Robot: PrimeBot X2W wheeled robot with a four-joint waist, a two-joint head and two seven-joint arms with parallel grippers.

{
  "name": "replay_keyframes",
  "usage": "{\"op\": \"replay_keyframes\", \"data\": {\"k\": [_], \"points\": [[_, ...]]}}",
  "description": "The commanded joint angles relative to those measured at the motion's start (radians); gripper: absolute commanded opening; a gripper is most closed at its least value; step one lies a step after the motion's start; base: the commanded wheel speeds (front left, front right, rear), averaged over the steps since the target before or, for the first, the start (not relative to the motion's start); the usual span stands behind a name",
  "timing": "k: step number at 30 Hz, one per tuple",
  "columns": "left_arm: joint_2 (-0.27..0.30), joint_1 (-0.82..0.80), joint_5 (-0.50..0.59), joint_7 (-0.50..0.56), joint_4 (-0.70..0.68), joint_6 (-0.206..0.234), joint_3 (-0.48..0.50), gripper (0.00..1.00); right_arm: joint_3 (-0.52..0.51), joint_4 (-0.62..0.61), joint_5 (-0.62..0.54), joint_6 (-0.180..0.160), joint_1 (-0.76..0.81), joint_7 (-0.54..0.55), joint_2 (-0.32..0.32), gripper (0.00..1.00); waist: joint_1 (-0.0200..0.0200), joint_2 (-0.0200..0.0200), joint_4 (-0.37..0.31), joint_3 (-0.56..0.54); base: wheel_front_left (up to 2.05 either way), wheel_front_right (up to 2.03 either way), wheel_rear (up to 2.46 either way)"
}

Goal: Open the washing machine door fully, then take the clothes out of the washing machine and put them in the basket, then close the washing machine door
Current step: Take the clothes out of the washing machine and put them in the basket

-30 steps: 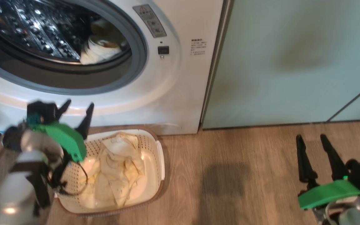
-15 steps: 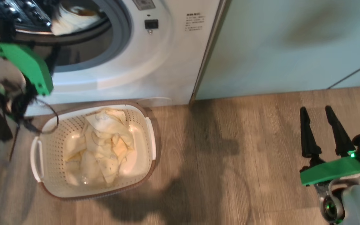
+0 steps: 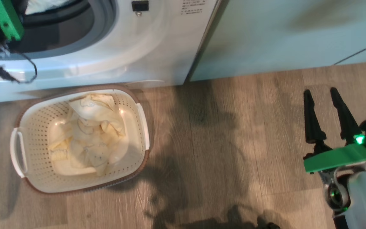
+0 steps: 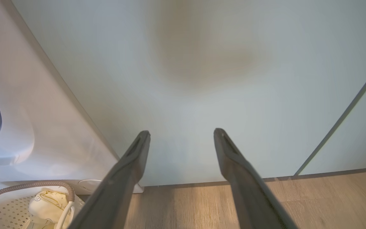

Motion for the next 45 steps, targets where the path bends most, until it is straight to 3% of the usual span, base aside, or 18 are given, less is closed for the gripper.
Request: {"op": "replay_keyframes", "data": {"k": [1, 18, 32, 33, 34, 35, 45], "points": [[0.053, -0.068, -0.020, 0.011, -0.008, -0.001, 0.016, 1.00, 0.019, -0.035, 0.002, 0.004, -0.022, -0.010, 0.002, 1.00, -0.0001, 0.0000, -0.011, 0.024, 0.00, 0.00, 0.00], [0.057, -0.267, -0.100, 0.142, 0.163, -0.001, -0.087, 1.00, 0.034, -0.044, 0.007, 0.004, -0.079, -0.010, 0.004, 1.00, -0.0001, 0.0000, -0.034, 0.126, 0.00, 0.00, 0.00], [0.073, -0.259, -0.155, 0.221, 0.151, -0.001, -0.222, 1.00, 0.035, -0.046, 0.020, 0.004, -0.101, -0.010, 0.004, 1.00, -0.0001, 0.0000, -0.038, 0.155, 0.00, 0.00, 0.00], [0.076, -0.256, -0.162, 0.229, 0.148, -0.001, -0.232, 0.78, 0.034, -0.046, 0.021, 0.004, -0.101, -0.010, 0.004, 1.00, -0.0001, 0.0000, -0.038, 0.155, 0.00, 0.00, 0.00], [0.080, -0.253, -0.170, 0.235, 0.143, -0.001, -0.242, 0.35, 0.033, -0.046, 0.021, 0.004, -0.102, -0.010, 0.004, 1.00, -0.0001, 0.0000, -0.038, 0.155, 0.00, 0.00, 0.00], [0.084, -0.249, -0.178, 0.242, 0.137, -0.001, -0.253, 0.00, 0.031, -0.046, 0.021, 0.004, -0.102, -0.010, 0.004, 1.00, -0.0001, 0.0000, -0.038, 0.155, 0.00, 0.00, 0.00], [0.126, -0.209, -0.258, 0.232, 0.063, -0.001, -0.347, 0.00, 0.022, -0.047, 0.016, 0.004, -0.096, -0.010, 0.004, 1.00, -0.0001, 0.0000, -0.027, 0.141, 0.00, 0.00, 0.00]]}}
